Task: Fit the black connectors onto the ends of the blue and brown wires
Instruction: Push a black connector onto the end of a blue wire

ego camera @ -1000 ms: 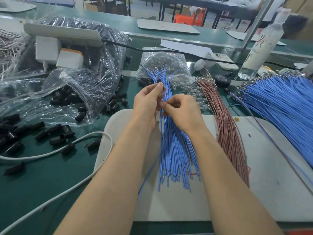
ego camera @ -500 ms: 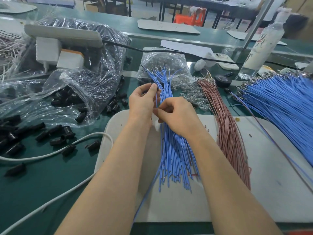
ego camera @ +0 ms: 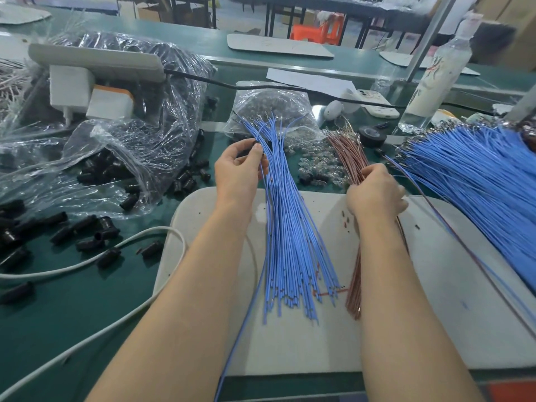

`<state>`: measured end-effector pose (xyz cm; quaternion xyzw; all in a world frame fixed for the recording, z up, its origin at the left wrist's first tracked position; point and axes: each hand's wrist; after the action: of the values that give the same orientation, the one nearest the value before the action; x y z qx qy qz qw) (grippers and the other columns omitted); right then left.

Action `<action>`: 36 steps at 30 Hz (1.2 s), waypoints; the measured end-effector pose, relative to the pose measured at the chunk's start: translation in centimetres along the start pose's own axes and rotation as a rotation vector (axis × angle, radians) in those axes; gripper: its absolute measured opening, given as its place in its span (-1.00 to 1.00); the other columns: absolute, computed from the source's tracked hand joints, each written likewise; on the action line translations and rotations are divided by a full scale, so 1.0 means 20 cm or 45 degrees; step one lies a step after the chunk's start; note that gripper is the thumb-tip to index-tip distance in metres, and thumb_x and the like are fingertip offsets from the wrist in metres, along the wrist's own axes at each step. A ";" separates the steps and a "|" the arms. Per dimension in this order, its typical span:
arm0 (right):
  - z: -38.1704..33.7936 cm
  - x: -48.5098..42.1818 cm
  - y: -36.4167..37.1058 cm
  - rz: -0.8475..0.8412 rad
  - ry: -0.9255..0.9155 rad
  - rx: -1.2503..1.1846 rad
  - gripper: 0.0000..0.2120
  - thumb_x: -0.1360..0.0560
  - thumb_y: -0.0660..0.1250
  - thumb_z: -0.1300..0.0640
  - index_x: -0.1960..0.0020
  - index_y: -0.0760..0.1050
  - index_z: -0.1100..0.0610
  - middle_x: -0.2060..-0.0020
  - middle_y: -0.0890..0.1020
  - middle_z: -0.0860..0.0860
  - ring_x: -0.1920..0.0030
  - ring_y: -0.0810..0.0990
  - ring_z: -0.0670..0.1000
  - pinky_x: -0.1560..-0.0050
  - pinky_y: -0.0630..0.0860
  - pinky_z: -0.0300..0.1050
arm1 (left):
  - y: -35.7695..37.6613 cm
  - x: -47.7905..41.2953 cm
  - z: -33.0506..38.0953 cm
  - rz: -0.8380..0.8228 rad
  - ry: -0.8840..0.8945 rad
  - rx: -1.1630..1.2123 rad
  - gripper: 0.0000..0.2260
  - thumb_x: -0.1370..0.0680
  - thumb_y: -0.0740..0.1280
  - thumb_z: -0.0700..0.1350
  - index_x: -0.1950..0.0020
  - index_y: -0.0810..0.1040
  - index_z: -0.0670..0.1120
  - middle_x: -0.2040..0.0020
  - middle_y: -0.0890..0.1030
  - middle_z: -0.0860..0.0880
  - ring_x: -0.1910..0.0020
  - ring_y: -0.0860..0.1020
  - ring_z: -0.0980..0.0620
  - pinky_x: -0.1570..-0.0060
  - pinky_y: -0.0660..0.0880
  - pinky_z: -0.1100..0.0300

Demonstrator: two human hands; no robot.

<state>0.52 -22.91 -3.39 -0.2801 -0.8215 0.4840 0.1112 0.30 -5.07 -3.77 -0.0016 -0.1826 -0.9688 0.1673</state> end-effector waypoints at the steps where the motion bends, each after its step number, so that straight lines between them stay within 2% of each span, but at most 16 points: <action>1: 0.00 0.00 0.00 0.015 0.013 -0.030 -0.67 -0.51 0.30 0.20 -0.26 0.40 0.07 -0.24 0.50 0.13 -0.29 0.36 0.19 -0.24 0.29 0.11 | 0.00 0.00 0.00 0.001 -0.002 -0.003 -0.91 -0.56 0.33 -0.22 0.07 0.53 -0.03 0.28 0.59 0.01 0.31 0.55 0.14 0.21 0.54 0.30; 5: 0.02 0.00 0.00 0.098 0.001 -0.140 -0.84 -0.55 0.27 0.11 -0.11 0.52 0.09 -0.13 0.58 0.11 -0.23 0.44 0.19 -0.22 0.29 0.09 | 0.00 0.01 0.01 0.005 -0.012 -0.023 -0.95 -0.55 0.34 -0.20 0.06 0.52 -0.06 0.24 0.59 0.00 0.29 0.56 0.14 0.20 0.56 0.30; 8: 0.02 0.00 -0.01 0.148 -0.013 -0.223 -0.84 -0.56 0.23 0.12 -0.07 0.54 0.11 -0.08 0.61 0.10 -0.18 0.48 0.18 -0.21 0.29 0.08 | 0.00 0.01 0.01 0.006 -0.021 -0.034 -0.98 -0.55 0.34 -0.19 0.06 0.52 -0.08 0.23 0.59 0.01 0.29 0.57 0.15 0.24 0.54 0.32; 13: 0.01 0.01 -0.03 0.248 -0.017 -0.321 -0.82 -0.55 0.20 0.15 -0.08 0.52 0.12 -0.11 0.57 0.12 -0.18 0.45 0.18 -0.21 0.29 0.08 | 0.00 0.01 0.01 -0.051 -0.063 -0.080 -0.95 -0.54 0.36 -0.14 0.08 0.56 -0.11 0.18 0.62 -0.04 0.21 0.58 0.08 0.14 0.55 0.25; 15: 0.01 0.01 -0.03 0.229 0.003 -0.303 -0.81 -0.53 0.19 0.16 -0.08 0.53 0.12 -0.14 0.56 0.13 -0.21 0.42 0.20 -0.21 0.31 0.08 | 0.00 0.01 0.01 -0.072 -0.069 -0.088 -0.94 -0.54 0.36 -0.14 0.08 0.57 -0.12 0.16 0.62 -0.07 0.20 0.57 0.05 0.13 0.53 0.22; 18: 0.01 0.01 -0.03 0.092 0.013 -0.214 -0.81 -0.53 0.21 0.17 -0.09 0.53 0.10 -0.14 0.57 0.12 -0.23 0.42 0.21 -0.22 0.31 0.08 | 0.00 0.01 0.01 -0.093 -0.073 -0.104 -0.93 -0.54 0.37 -0.13 0.06 0.58 -0.13 0.17 0.63 -0.06 0.21 0.56 0.05 0.11 0.52 0.21; 20: 0.00 0.02 -0.03 0.118 -0.069 -0.225 -0.83 -0.54 0.21 0.17 -0.08 0.52 0.10 -0.10 0.58 0.10 -0.20 0.44 0.18 -0.20 0.34 0.07 | 0.00 0.01 0.00 -0.103 -0.078 -0.106 -0.92 -0.54 0.37 -0.13 0.04 0.58 -0.13 0.16 0.62 -0.07 0.20 0.55 0.04 0.08 0.53 0.19; 22: -0.03 0.04 -0.03 0.180 -0.237 -0.467 -0.89 -0.54 0.22 0.18 -0.01 0.51 0.09 0.01 0.59 0.05 -0.08 0.51 0.09 -0.09 0.43 -0.03 | 0.00 0.02 0.01 -0.112 -0.094 -0.090 -0.91 -0.53 0.37 -0.13 0.02 0.58 -0.15 0.16 0.62 -0.07 0.20 0.55 0.04 0.05 0.54 0.18; 24: -0.07 0.06 -0.05 0.110 -0.305 -0.772 -0.93 -0.54 0.24 0.20 0.05 0.48 0.07 0.09 0.61 0.02 0.07 0.55 -0.02 0.04 0.46 -0.16 | 0.00 0.02 0.02 -0.130 -0.122 -0.047 -0.91 -0.53 0.37 -0.16 0.01 0.58 -0.16 0.19 0.61 -0.05 0.23 0.54 0.06 0.09 0.55 0.20; 25: -0.08 0.06 -0.05 0.042 -0.281 -0.862 -0.92 -0.54 0.24 0.21 0.06 0.48 0.07 0.11 0.62 0.04 0.11 0.56 -0.04 0.05 0.50 -0.16 | 0.01 0.02 0.02 -0.149 -0.144 -0.017 -0.93 -0.53 0.37 -0.17 0.02 0.59 -0.16 0.21 0.61 -0.04 0.25 0.54 0.07 0.13 0.54 0.23; 28: -0.06 0.05 -0.03 -0.134 -0.151 -0.714 -0.87 -0.54 0.20 0.24 0.00 0.50 0.11 0.22 0.65 0.03 0.23 0.57 -0.08 0.01 0.56 -0.05 | 0.02 0.04 0.04 -0.231 -0.220 0.080 -0.96 -0.54 0.36 -0.19 0.10 0.60 -0.13 0.26 0.61 -0.02 0.30 0.52 0.11 0.26 0.53 0.33; 30: -0.05 0.05 -0.02 -0.170 -0.159 -0.650 -0.84 -0.55 0.18 0.23 -0.01 0.53 0.15 0.36 0.63 -0.03 0.38 0.51 -0.14 0.16 0.54 -0.11 | 0.02 0.04 0.04 -0.276 -0.239 0.119 -0.92 -0.54 0.35 -0.20 0.15 0.60 -0.11 0.27 0.62 -0.02 0.31 0.52 0.12 0.28 0.53 0.34; 32: -0.07 0.06 -0.04 -0.166 -0.186 -0.874 -0.84 -0.60 0.16 0.22 -0.01 0.52 0.17 0.40 0.62 -0.05 0.49 0.49 -0.19 0.33 0.46 -0.25 | 0.03 0.05 0.05 -0.310 -0.246 0.158 -0.92 -0.55 0.34 -0.20 0.14 0.59 -0.11 0.27 0.63 -0.01 0.31 0.54 0.12 0.27 0.54 0.34; 36: -0.10 0.07 -0.12 -0.367 -0.019 -1.853 -0.82 -0.64 0.09 0.21 0.07 0.43 0.13 0.38 0.66 -0.02 0.44 0.57 -0.12 0.41 0.48 -0.30 | 0.03 0.06 0.06 -0.473 -0.286 0.174 -0.95 -0.56 0.31 -0.20 0.07 0.56 -0.11 0.22 0.66 0.01 0.25 0.58 0.11 0.17 0.56 0.29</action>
<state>-0.61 -21.50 -0.55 -0.1689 -0.9640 -0.2003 -0.0457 -0.75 -5.49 -2.38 -0.0646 -0.2625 -0.9621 -0.0356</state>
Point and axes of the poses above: each hand's wrist, its own x-axis away from the middle knuckle, its own y-axis out of the palm, z = x × y
